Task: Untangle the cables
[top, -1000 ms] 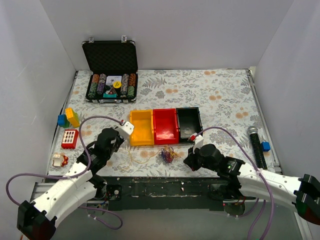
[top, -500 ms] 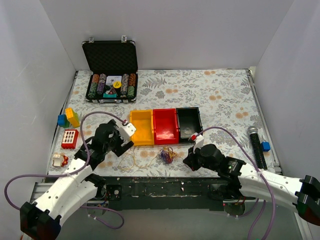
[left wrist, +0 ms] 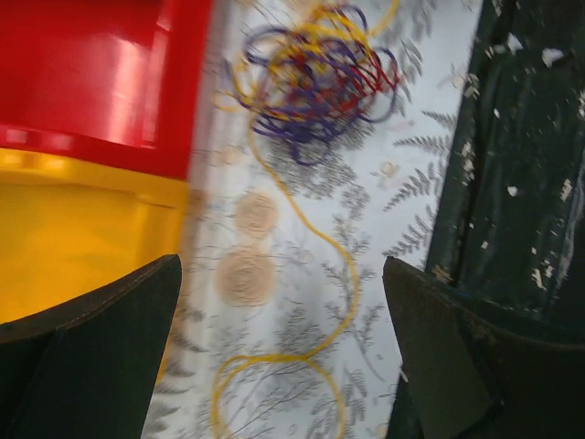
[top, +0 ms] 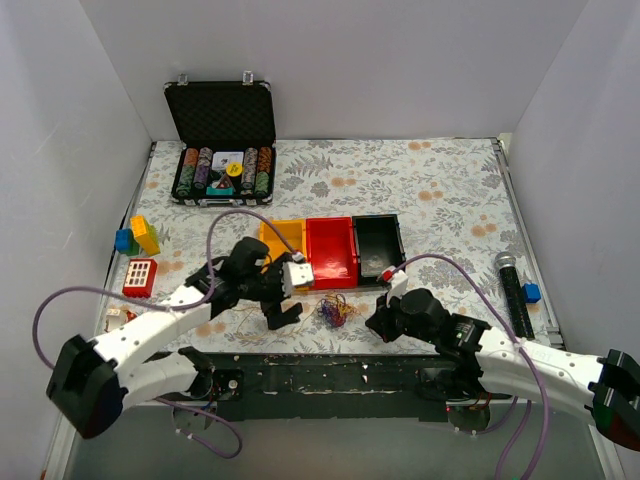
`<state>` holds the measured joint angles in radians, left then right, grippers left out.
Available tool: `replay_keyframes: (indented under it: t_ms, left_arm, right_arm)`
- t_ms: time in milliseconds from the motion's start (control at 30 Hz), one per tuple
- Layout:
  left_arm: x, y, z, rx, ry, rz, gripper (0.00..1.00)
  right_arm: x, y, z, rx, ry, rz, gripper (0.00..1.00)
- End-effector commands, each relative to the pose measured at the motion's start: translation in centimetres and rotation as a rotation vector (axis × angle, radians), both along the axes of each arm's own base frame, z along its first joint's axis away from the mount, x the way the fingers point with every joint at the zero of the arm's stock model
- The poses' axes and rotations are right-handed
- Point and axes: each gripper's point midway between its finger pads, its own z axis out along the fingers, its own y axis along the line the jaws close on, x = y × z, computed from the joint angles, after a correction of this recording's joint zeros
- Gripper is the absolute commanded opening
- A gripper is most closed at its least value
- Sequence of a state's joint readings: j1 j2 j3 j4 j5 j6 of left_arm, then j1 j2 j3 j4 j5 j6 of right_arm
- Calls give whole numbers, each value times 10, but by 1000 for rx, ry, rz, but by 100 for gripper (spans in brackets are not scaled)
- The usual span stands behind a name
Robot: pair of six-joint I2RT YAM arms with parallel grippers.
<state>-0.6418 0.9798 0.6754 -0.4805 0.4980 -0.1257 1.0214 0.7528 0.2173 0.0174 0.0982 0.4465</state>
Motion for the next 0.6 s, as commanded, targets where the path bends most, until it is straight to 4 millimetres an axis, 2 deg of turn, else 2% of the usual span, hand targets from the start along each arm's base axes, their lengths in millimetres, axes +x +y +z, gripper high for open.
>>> replay_keyframes:
  t_ms: [0,200,567]
  left_arm:
    - [-25,-23,-37,15,158,-79,94]
    - [-10,-35,-67,78,172,-48,93]
    - [5,-55,-96,62,135,8,92]
  right_arm:
    - [3,7,12,61,-16,-11,1]
    - [4,5,13,69,-21,-19,1]
    - [-3,4,7,83,16,-20,1]
